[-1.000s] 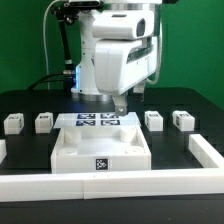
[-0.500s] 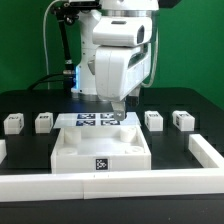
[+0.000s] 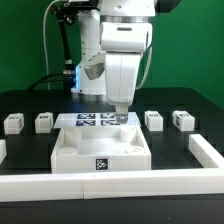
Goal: Assemble square table
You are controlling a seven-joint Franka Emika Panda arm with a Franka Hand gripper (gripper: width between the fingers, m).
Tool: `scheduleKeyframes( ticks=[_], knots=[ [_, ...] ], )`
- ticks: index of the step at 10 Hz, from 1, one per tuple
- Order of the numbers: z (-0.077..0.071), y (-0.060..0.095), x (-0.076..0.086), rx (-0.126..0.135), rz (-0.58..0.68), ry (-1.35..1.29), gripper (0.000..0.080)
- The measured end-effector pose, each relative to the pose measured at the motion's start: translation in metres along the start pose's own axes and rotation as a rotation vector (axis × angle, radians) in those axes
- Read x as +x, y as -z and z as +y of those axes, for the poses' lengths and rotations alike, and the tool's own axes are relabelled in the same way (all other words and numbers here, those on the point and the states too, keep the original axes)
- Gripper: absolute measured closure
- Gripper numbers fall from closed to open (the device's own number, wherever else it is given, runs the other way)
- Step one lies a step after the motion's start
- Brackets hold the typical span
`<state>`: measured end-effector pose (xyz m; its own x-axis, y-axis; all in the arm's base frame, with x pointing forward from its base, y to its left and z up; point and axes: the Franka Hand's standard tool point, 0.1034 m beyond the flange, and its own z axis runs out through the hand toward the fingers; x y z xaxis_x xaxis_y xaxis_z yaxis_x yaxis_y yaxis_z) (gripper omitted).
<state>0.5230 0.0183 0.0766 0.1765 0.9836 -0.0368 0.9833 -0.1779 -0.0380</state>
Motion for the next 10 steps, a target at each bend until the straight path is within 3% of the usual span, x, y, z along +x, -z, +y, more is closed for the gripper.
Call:
scheduleKeyframes(
  ticks=[3, 6, 10],
  knots=[
    [-0.001, -0.001, -0.003, 0.001, 0.0, 0.059, 0.015],
    [-0.012, -0.009, -0.016, 0.026, -0.002, 0.154, 0.015],
    [-0.011, -0.009, -0.017, 0.026, 0.0, 0.147, 0.015]
  ],
)
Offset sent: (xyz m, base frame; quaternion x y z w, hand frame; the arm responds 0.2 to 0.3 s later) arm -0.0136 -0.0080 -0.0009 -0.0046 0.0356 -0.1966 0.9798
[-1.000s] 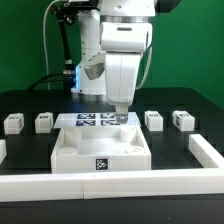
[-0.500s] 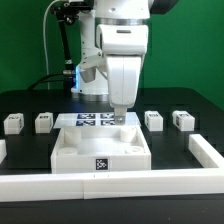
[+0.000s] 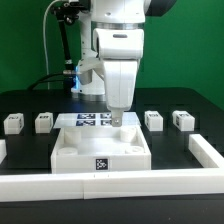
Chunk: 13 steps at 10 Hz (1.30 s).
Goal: Assemble square table
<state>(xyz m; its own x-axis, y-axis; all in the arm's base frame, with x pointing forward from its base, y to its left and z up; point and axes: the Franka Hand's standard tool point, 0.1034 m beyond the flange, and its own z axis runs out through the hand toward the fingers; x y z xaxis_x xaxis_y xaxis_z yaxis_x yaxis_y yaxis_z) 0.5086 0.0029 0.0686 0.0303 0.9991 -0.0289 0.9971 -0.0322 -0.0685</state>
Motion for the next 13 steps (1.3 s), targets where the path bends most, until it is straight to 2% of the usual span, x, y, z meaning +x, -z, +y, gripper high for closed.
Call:
scheduleKeyframes(
  ticks=[4, 5, 7, 9, 12, 13],
  knots=[
    [-0.036, -0.021, -0.019, 0.053, 0.006, -0.035, 0.015],
    [-0.042, -0.026, -0.021, 0.054, 0.009, -0.04, 0.015],
    [-0.055, -0.04, -0.021, 0.076, 0.012, -0.045, 0.015],
    [-0.059, -0.046, -0.02, 0.089, 0.012, -0.051, 0.015],
    [-0.059, -0.055, -0.018, 0.073, 0.018, -0.048, 0.015],
    [-0.059, -0.056, -0.018, 0.075, 0.018, -0.048, 0.015]
  ],
)
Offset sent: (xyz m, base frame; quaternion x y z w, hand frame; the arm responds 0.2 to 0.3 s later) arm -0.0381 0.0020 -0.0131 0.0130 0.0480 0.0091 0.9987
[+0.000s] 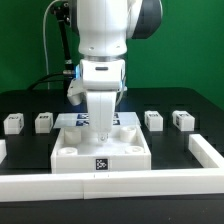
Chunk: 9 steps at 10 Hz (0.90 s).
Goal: Assemble square table
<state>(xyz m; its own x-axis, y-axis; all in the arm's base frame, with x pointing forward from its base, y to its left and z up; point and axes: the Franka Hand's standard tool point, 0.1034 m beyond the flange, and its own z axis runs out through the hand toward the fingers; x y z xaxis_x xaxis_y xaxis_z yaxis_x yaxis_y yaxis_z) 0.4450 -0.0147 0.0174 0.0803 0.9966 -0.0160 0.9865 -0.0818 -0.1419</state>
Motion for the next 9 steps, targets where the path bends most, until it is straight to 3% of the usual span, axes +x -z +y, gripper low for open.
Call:
scheduleKeyframes(
  ticks=[1, 2, 3, 5, 6, 7, 9],
  knots=[
    [-0.0005, -0.0011, 0.0, 0.002, 0.0, 0.0, 0.015],
    [-0.001, -0.0025, 0.0002, 0.005, 0.0, 0.0, 0.0245],
    [-0.0004, -0.0017, 0.0011, 0.003, 0.0, -0.001, 0.0245],
    [0.0016, 0.0003, 0.002, 0.004, -0.001, -0.001, 0.0565],
    [0.001, -0.0005, 0.0019, 0.006, -0.001, -0.001, 0.0565],
    [0.0014, -0.0005, 0.0018, 0.004, -0.001, -0.001, 0.0736],
    [0.0016, -0.0004, 0.0017, 0.003, -0.001, -0.002, 0.0741]
  ],
)
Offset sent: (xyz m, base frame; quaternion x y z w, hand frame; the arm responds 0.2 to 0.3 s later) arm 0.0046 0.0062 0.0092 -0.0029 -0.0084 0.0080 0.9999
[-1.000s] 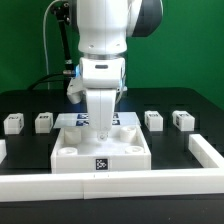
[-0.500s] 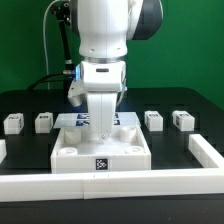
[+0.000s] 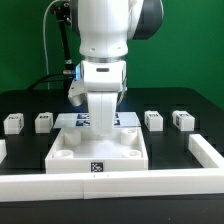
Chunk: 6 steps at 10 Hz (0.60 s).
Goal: Assemble square table
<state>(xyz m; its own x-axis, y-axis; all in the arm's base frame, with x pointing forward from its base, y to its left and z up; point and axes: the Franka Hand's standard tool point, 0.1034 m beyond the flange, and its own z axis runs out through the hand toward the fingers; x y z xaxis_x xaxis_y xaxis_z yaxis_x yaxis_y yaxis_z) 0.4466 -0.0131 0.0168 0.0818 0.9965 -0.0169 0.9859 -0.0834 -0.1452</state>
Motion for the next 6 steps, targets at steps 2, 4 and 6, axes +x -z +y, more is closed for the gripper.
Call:
scheduleKeyframes(
  ticks=[2, 4, 6],
  knots=[
    [0.0, 0.0, 0.0, 0.0, 0.0, 0.0, 0.0741],
    [0.0001, 0.0, 0.0, 0.0, 0.0, 0.0, 0.0741],
    [0.001, 0.0015, 0.0094, -0.004, 0.002, 0.02, 0.0739]
  ],
)
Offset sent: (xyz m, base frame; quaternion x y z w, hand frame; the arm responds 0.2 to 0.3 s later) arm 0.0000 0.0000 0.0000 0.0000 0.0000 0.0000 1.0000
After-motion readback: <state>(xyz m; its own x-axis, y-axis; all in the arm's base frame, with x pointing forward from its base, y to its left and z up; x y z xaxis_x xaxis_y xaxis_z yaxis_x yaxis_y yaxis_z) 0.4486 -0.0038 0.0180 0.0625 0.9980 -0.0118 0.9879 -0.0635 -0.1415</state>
